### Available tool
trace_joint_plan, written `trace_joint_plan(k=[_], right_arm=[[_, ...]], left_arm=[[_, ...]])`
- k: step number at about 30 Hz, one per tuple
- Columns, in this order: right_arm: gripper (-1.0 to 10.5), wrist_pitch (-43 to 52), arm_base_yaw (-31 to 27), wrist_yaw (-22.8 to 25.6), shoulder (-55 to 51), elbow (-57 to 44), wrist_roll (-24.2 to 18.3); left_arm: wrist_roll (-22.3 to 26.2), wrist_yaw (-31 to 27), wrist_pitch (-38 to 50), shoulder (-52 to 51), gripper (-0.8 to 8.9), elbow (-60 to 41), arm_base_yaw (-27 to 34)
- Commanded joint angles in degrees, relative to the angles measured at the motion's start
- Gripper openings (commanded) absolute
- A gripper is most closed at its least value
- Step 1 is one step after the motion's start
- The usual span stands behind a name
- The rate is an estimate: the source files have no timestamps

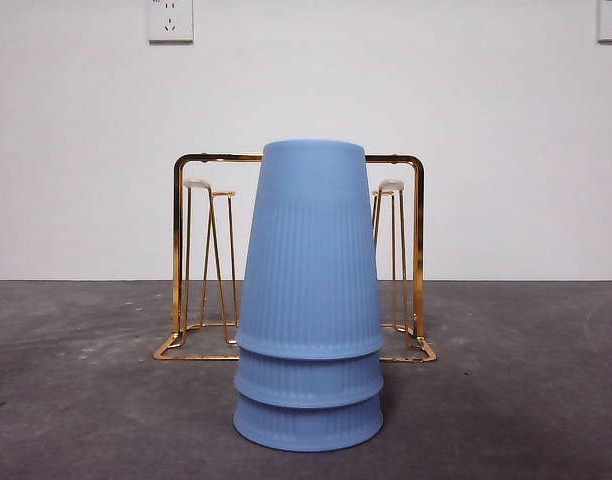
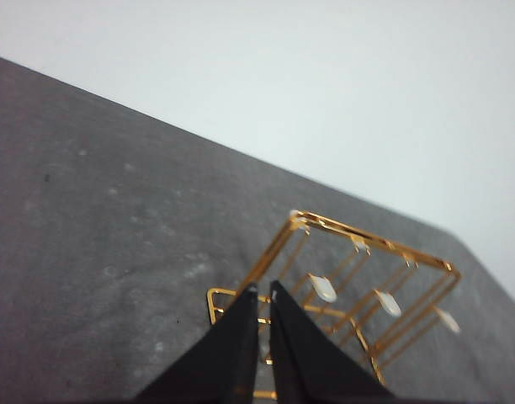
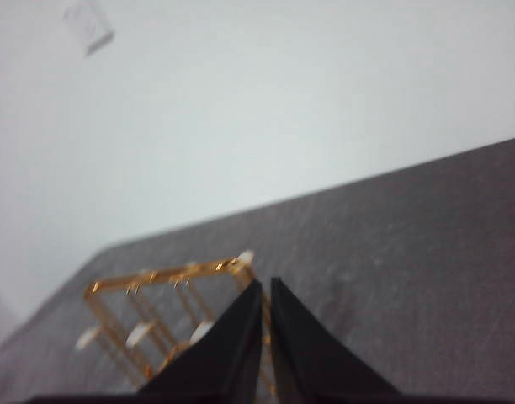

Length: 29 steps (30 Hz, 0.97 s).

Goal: Pick the top cup and place it on cupholder, pick up the mid cup and place it on cupholder, last pick the bottom cup and place it on cupholder.

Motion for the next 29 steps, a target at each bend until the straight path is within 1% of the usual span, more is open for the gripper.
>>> trace_joint_plan(k=[1,5,8,10,13,17,18,21,23,24,25,26,28,29], right_arm=[[0.1,-3.80,-0.07,-3.76,5.16,5.27,-7.50],[0.1,-10.62,-0.02,-12.20,12.94,12.68,-15.12],[0.1,-16.48,0.02,-16.22,17.90,17.77,-19.80],[0.1,-20.28,0.44,-17.81,20.79,20.59,-22.32],[0.1,-25.73,2.49,-17.94,24.24,23.87,-25.14],[0.1,-33.09,6.58,-17.68,26.84,25.92,-28.98],[0.1,-34.01,7.58,-17.27,27.04,25.90,-29.38],[0.1,-36.04,10.54,-13.49,27.30,25.90,-29.92],[0.2,-36.00,12.13,-11.74,27.28,25.90,-29.99],[0.6,-35.93,12.76,-11.43,27.23,25.90,-29.97],[1.1,-35.93,13.16,-11.30,27.23,25.90,-29.92],[2.0,-35.95,13.51,-11.30,27.26,25.90,-29.90],[3.3,-35.93,13.94,-11.30,27.26,25.90,-29.66],[3.6,-35.78,14.21,-11.28,27.28,25.90,-29.09]], left_arm=[[7.15,3.52,-3.02,4.02,0.15,4.48,0.04],[12.44,8.13,-8.85,10.19,0.15,10.03,0.00],[15.63,12.26,-12.68,13.84,0.15,13.55,0.00],[17.84,14.49,-15.89,16.02,0.15,15.82,-0.02],[20.96,16.72,-20.63,18.75,0.15,18.56,-0.37],[22.53,16.98,-24.63,20.00,0.15,19.71,-1.64],[23.28,16.98,-25.38,20.00,0.15,19.71,-1.84],[24.74,16.98,-27.19,20.00,0.40,19.71,-2.43],[24.68,16.98,-27.63,19.98,1.12,19.71,-2.80],[24.68,16.98,-27.63,19.98,1.59,19.71,-2.93],[24.68,16.98,-27.61,19.98,2.30,19.71,-3.04],[24.65,16.98,-27.58,19.98,3.01,19.71,-3.08],[24.65,16.98,-27.56,19.98,3.94,19.71,-3.08],[24.68,16.98,-27.54,19.98,4.15,19.71,-3.08]])
